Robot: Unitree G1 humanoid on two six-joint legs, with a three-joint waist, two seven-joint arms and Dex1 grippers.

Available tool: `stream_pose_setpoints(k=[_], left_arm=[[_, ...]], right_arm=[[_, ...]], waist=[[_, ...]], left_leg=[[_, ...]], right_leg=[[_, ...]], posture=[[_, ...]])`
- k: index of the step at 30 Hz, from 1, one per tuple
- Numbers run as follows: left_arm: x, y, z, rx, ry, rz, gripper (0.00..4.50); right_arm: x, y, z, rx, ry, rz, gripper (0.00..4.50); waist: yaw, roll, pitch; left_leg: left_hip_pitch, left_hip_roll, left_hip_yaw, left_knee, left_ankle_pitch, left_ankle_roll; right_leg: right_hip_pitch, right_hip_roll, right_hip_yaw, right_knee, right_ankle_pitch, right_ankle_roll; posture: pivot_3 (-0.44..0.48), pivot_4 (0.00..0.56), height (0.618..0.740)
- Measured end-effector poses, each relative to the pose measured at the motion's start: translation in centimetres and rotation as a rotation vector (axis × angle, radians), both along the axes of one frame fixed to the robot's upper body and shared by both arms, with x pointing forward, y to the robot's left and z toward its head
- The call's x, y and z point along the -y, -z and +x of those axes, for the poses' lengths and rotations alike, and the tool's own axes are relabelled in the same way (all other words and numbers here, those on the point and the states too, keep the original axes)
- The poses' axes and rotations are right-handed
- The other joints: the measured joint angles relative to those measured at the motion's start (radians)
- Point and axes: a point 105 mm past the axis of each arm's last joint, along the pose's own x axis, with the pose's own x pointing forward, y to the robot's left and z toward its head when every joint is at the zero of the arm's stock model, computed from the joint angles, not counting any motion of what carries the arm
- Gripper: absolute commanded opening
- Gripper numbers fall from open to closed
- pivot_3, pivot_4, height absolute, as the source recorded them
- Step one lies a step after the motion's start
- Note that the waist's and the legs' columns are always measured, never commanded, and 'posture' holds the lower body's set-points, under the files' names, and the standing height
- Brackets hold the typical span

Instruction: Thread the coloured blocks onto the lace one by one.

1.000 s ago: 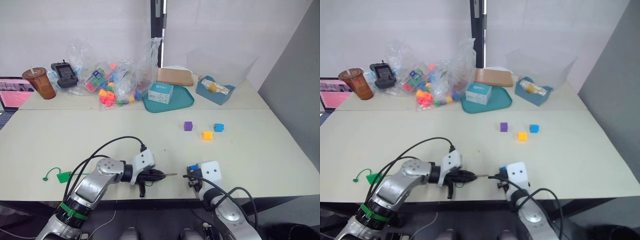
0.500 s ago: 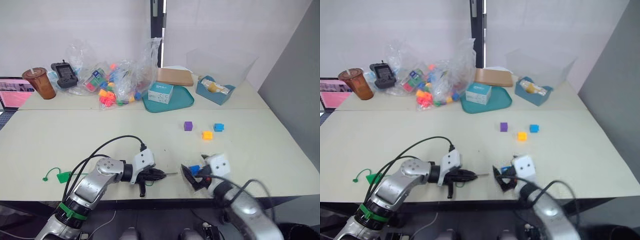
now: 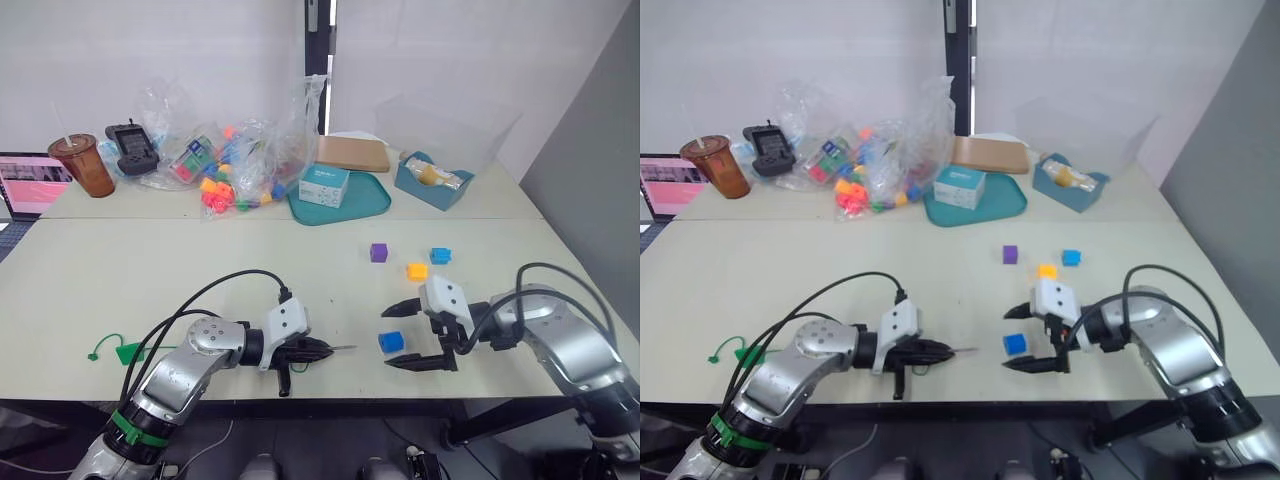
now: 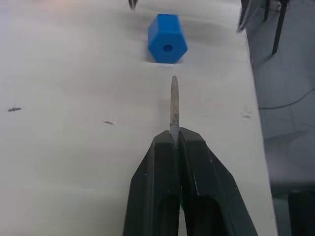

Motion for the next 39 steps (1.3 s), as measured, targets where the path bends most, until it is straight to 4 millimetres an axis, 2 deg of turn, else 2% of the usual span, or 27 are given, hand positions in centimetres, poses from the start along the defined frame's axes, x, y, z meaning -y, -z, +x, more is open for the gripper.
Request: stream_pose_setpoints(k=[4,5,13,19,24,33,39], left_arm=[[0.3,-0.3,-0.2,0.007,0.0,-0.004,0.0],[0.3,-0.3,-0.2,0.009,-0.002,-0.004,0.0],[0.3,-0.2,-0.3,0.0,-0.009,0.0,0.0],[0.6,-0.4,0.2,0.003,-0.009,-0.007,0.0],[2.0,0.0,0.5,0.006,0.029,-0.008,0.0],[1.9,0.4,0.9,0.005,0.02,0.012,0.0],[2.5,0.2,0.9,0.006,0.033,-0.005,0.0]], right_arm=[[0.0,0.3,1.2,0.032,-0.052,-0.021,4.48],[0.1,0.3,1.4,0.038,-0.062,-0.026,3.97],[0.3,1.5,1.4,0.041,-0.106,-0.046,1.31],[0.2,1.7,1.2,0.047,-0.075,-0.018,1.28],[-1.7,1.8,1.1,0.043,-0.061,0.02,1.28],[-1.9,1.8,0.8,0.033,-0.051,0.01,1.28],[-2.1,1.8,0.5,0.026,-0.069,0.005,1.28]], waist=[[0.0,0.0,0.0],[0.0,0.0,0.0],[0.001,0.0,0.0],[0.001,0.0,0.0],[-0.01,0.0,0.0],[-0.003,0.0,0.0],[-0.002,0.0,0.0]], left_leg=[[0.001,0.0,0.0,0.0,0.0,0.0],[0.001,0.0,0.0,0.0,0.0,0.0],[0.001,0.0,0.0,0.0,0.0,0.0],[0.001,0.0,0.0,0.0,0.0,0.0],[0.003,0.001,0.0,0.0,0.0,0.0],[0.003,0.001,0.0,0.0,0.0,0.0],[0.003,0.001,0.0,0.0,0.0,0.0]], right_leg=[[0.0,0.0,0.0,0.001,0.0,0.0],[0.0,0.0,0.0,0.001,0.0,0.0],[0.0,0.0,0.0,0.001,0.0,0.0],[0.001,0.0,0.0,0.001,0.0,0.0],[0.001,0.001,0.001,0.002,0.0,0.0],[0.002,0.001,0.001,0.002,0.0,0.0],[0.001,0.001,0.001,0.002,0.0,0.0]], posture=[[0.0,0.15,0.74],[0.0,0.15,0.74],[0.0,0.15,0.74],[0.0,0.15,0.74],[0.0,0.15,0.74],[0.0,0.15,0.74],[0.0,0.15,0.74]])
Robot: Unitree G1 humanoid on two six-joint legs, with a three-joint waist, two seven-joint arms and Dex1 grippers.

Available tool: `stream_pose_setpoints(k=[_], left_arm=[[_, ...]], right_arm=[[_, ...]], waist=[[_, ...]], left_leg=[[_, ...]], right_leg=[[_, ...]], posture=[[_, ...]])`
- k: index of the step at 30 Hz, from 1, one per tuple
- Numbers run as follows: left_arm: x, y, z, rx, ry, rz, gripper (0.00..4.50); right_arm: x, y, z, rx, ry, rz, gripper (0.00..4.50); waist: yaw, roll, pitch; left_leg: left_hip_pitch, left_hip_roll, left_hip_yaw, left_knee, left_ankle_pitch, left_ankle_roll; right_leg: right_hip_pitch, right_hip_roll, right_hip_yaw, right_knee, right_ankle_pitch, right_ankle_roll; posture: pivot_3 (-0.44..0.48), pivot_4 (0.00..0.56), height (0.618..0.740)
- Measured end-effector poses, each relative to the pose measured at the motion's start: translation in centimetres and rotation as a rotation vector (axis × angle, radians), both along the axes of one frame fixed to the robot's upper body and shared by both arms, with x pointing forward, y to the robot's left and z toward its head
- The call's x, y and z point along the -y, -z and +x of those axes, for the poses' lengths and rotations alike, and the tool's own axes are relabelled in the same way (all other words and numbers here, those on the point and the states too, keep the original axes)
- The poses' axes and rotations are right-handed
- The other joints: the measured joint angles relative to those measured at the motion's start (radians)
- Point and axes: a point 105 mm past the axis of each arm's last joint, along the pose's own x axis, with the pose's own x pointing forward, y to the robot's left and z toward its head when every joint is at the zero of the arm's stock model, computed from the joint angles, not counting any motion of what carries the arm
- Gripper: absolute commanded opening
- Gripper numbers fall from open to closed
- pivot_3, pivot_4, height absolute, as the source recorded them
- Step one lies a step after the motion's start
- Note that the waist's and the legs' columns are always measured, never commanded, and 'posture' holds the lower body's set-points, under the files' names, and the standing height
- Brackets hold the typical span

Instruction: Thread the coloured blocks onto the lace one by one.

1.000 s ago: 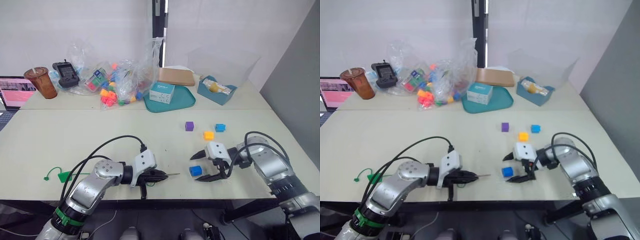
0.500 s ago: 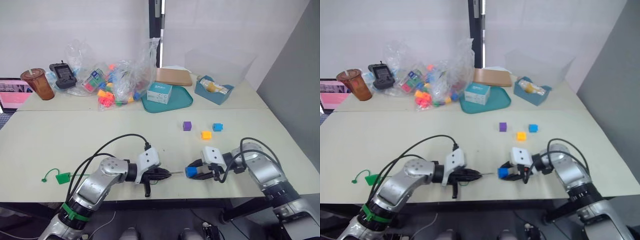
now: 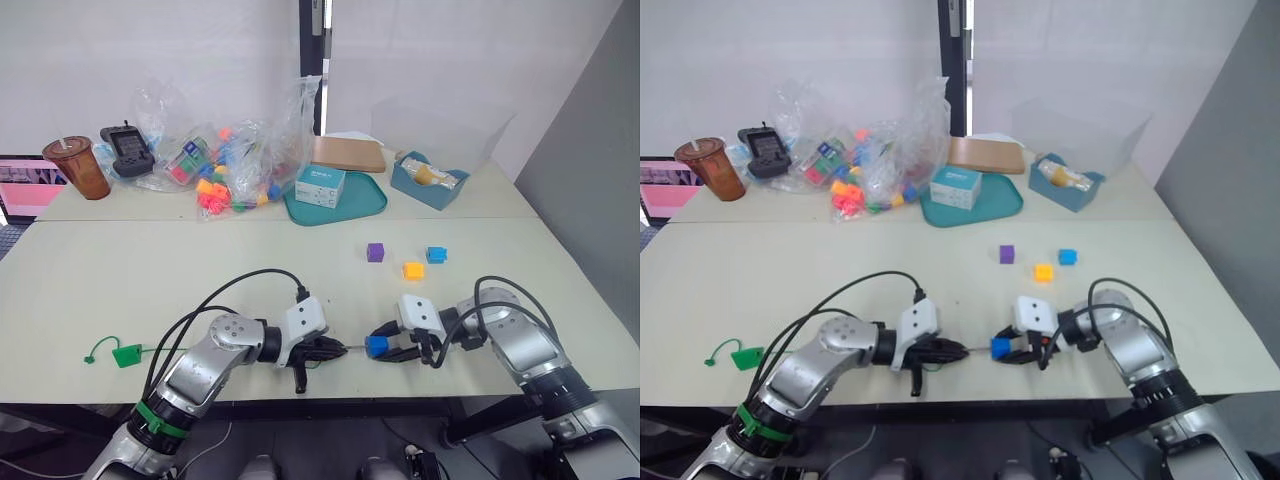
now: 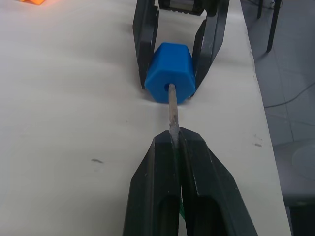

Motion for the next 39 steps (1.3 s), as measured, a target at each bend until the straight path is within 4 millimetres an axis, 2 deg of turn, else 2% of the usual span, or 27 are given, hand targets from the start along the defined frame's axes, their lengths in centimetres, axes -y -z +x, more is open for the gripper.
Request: stream_pose_setpoints(k=[9,13,15,21,25,28,33,39], left_arm=[[1.1,-0.2,0.0,-0.003,0.024,-0.007,0.0],[2.7,0.7,0.2,-0.01,0.041,0.0,0.0],[2.8,1.1,0.6,0.001,0.042,0.01,0.0],[3.4,1.6,1.0,0.016,0.057,0.014,0.0],[2.6,1.3,1.1,-0.033,0.026,0.02,1.29],[2.0,0.4,1.0,-0.045,0.008,0.016,2.3],[-0.9,-0.6,1.0,-0.035,-0.041,0.072,2.3],[-2.6,0.8,-0.5,-0.088,-0.064,0.096,2.3]], right_arm=[[-0.2,0.0,-0.2,-0.014,-0.003,-0.006,1.28],[-0.4,0.0,-0.3,-0.018,0.001,-0.006,1.28],[-0.3,0.0,-0.2,-0.018,0.008,-0.01,1.28],[0.1,0.2,-0.1,-0.026,0.031,-0.035,1.28],[-0.2,0.2,-0.2,-0.024,0.03,-0.027,1.28],[-0.5,0.2,-0.3,-0.022,0.021,-0.023,1.28],[-0.5,0.2,-0.3,-0.02,0.023,-0.02,1.28],[-0.5,0.3,-0.4,-0.02,0.028,-0.017,1.28]], waist=[[0.001,0.0,0.0],[0.003,0.0,0.0],[0.003,0.0,0.0],[0.015,0.0,0.0],[0.011,0.0,0.0],[0.002,0.0,0.0],[0.0,0.0,0.0],[0.0,0.0,0.0]], left_leg=[[0.0,0.0,0.0,0.0,0.0,0.0],[0.0,-0.001,0.0,0.001,0.0,0.0],[0.0,-0.001,0.0,0.001,0.0,0.0],[0.01,-0.001,-0.001,0.002,0.0,0.0],[0.01,-0.001,-0.001,0.001,0.0,0.0],[0.009,-0.001,-0.001,0.001,0.0,0.0],[0.009,-0.001,-0.001,0.0,0.0,0.0],[0.009,0.0,-0.001,0.0,0.0,0.0]], right_leg=[[0.0,0.0,0.0,0.0,0.0,0.0],[0.0,0.0,0.0,0.0,0.0,0.0],[0.001,0.0,0.0,0.0,0.0,0.0],[0.015,-0.001,-0.002,-0.004,0.001,0.002],[0.014,-0.001,-0.002,-0.004,0.001,0.002],[0.014,0.0,-0.002,-0.004,0.001,0.002],[0.014,-0.001,-0.002,-0.006,0.001,0.002],[0.014,-0.001,-0.002,-0.006,0.001,0.002]], posture=[[0.0,0.15,0.74],[0.0,0.15,0.74],[0.0,0.15,0.74],[0.0,0.15,0.74],[0.0,0.15,0.74],[0.0,0.15,0.74],[0.0,0.15,0.74],[0.0,0.15,0.74]])
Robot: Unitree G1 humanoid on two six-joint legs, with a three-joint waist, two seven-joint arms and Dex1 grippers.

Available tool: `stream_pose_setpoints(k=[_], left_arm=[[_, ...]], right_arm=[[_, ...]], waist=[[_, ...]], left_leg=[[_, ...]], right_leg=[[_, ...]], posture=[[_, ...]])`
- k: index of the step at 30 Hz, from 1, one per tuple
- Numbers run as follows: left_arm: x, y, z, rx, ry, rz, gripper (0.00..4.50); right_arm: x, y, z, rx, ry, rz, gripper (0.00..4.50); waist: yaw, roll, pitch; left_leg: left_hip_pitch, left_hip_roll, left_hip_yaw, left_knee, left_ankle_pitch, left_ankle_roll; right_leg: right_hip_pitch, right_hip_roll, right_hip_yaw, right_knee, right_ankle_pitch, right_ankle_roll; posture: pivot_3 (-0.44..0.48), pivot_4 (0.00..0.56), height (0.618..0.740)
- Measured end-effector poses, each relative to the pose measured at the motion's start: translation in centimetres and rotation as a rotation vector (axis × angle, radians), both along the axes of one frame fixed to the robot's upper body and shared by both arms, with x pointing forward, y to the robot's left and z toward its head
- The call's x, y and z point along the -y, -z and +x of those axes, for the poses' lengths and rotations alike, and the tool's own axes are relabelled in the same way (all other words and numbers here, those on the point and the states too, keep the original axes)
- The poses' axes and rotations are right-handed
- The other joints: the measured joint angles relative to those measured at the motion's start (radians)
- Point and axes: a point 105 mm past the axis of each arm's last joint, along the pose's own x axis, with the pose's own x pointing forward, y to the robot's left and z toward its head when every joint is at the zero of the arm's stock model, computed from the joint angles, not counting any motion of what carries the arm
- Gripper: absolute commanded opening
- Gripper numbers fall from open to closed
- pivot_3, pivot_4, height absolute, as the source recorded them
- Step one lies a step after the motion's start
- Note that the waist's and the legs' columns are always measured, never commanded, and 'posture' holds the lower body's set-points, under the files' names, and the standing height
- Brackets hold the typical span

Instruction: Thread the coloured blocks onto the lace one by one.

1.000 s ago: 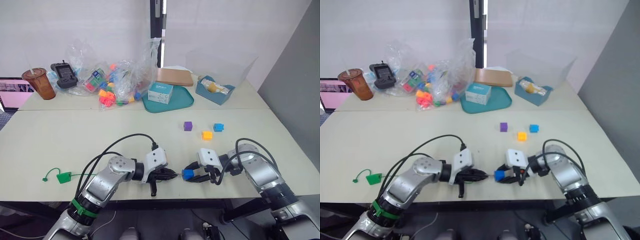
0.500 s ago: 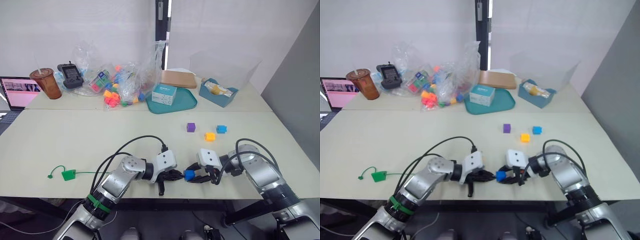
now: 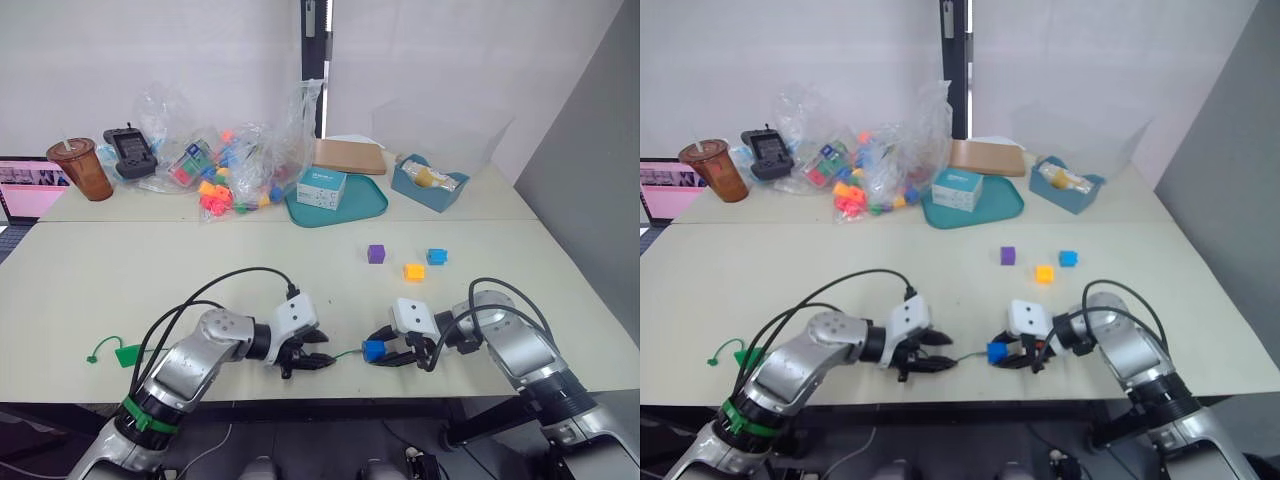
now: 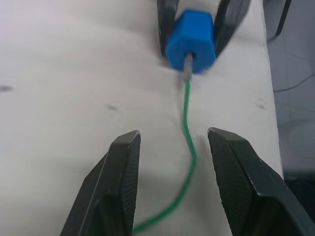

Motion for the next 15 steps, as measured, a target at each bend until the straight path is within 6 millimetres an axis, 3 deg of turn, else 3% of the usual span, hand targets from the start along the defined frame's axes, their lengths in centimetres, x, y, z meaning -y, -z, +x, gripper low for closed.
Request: stream_pose_setpoints(k=[2,9,15], left_arm=[[-0.2,0.1,-0.5,-0.006,0.004,0.0,2.3],[-0.3,0.6,0.5,0.037,-0.026,0.002,0.15],[0.1,0.7,0.6,0.052,-0.017,-0.011,0.02]], right_arm=[[0.0,0.0,0.0,0.0,0.001,0.001,1.28],[0.1,0.0,0.0,-0.003,0.006,-0.002,1.28],[0.2,0.0,-0.1,-0.005,0.013,-0.003,1.28]], waist=[[0.0,0.0,0.0],[0.001,0.0,0.0],[0.003,0.0,0.0]], left_leg=[[0.0,0.0,0.0,0.0,0.0,0.0],[0.0,0.0,0.0,0.0,0.0,0.0],[0.0,0.0,0.0,0.0,0.0,0.0]], right_leg=[[0.0,0.0,0.0,0.0,0.0,0.0],[0.001,0.0,0.0,-0.001,0.0,0.0],[0.001,0.0,0.0,-0.001,0.0,0.0]], posture=[[0.0,0.15,0.74],[0.0,0.15,0.74],[0.0,0.15,0.74]])
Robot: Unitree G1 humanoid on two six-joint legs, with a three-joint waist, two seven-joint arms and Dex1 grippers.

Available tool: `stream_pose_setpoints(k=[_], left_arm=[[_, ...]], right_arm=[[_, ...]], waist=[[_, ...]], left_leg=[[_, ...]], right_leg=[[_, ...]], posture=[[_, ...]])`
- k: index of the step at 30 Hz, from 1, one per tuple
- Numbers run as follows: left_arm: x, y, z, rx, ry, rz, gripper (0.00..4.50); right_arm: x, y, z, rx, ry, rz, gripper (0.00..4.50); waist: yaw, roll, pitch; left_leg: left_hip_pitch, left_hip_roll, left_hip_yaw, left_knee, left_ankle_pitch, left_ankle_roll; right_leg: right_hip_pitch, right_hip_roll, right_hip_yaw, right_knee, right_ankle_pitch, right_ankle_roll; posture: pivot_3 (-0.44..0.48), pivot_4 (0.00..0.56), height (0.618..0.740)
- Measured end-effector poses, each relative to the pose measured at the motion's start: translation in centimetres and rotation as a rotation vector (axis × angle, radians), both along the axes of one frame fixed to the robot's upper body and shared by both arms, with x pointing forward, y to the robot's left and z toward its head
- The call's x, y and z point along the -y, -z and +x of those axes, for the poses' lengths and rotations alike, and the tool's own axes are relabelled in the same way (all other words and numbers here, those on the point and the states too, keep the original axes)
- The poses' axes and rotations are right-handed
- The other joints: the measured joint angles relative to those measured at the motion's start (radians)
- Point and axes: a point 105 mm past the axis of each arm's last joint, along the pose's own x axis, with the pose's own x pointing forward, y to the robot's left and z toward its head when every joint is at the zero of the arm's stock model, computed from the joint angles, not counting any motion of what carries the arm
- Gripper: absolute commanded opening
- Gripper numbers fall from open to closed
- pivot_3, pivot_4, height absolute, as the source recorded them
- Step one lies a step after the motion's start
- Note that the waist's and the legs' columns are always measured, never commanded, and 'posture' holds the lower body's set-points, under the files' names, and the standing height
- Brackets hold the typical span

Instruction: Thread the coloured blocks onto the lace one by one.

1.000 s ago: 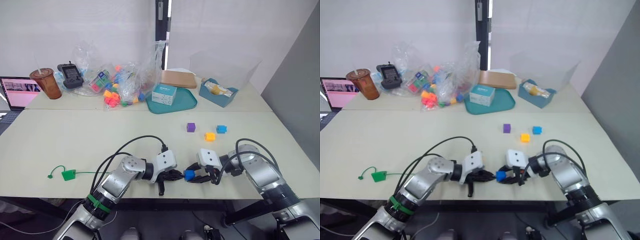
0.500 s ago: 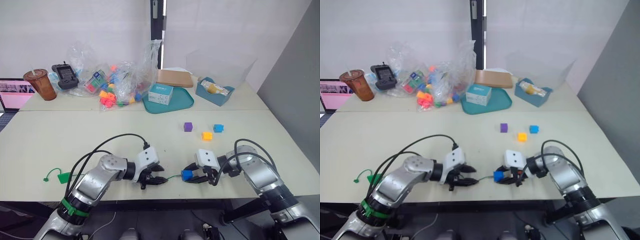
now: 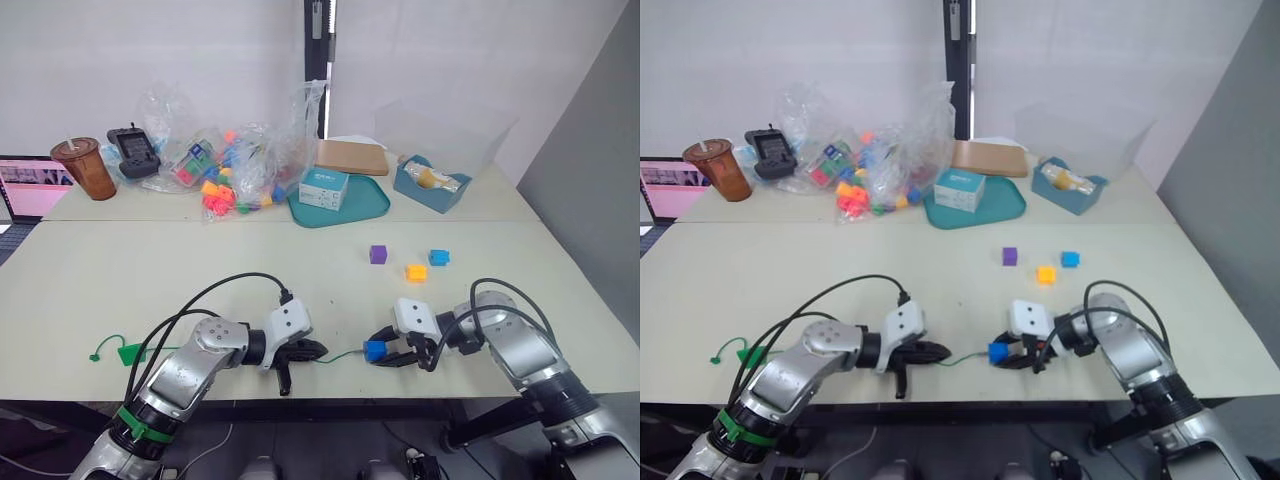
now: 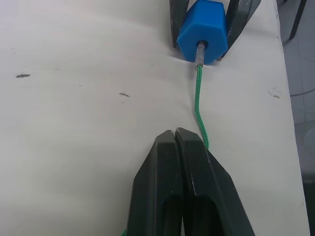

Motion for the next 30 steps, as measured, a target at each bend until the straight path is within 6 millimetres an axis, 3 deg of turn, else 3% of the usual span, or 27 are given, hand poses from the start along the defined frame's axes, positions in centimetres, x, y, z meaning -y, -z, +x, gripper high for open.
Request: stream_pose_setpoints(k=[9,18,22,30], left_arm=[[1.8,-0.1,-0.4,-0.054,0.012,-0.062,0.02],[1.0,-1.8,0.1,-0.008,-0.027,-0.039,2.78],[0.8,-0.5,-0.9,-0.028,-0.012,-0.011,2.78],[0.6,0.1,0.0,0.092,0.017,0.067,0.28]], right_arm=[[-0.1,0.0,-0.1,0.003,0.008,0.002,1.28],[0.0,0.0,-0.2,0.003,0.01,0.002,1.28],[0.0,0.1,-0.2,0.003,0.011,0.003,1.28],[0.0,0.0,-0.2,-0.002,0.017,0.003,1.28]], waist=[[-0.001,0.0,0.0],[-0.001,0.0,0.0],[-0.001,0.0,0.0],[0.0,0.0,0.0]], left_leg=[[-0.001,0.0,0.0,0.0,0.0,0.0],[-0.001,0.0,0.0,0.0,0.0,0.0],[-0.001,0.0,0.0,-0.001,0.0,0.0],[0.0,0.0,0.0,-0.001,0.0,0.0]], right_leg=[[0.0,0.0,0.0,-0.001,0.0,0.0],[0.0,0.0,0.0,-0.002,0.0,0.0],[0.0,0.0,0.0,-0.002,0.0,0.0],[0.001,0.0,0.0,-0.003,0.0,0.0]], posture=[[0.0,0.15,0.74],[0.0,0.15,0.74],[0.0,0.15,0.74],[0.0,0.15,0.74]])
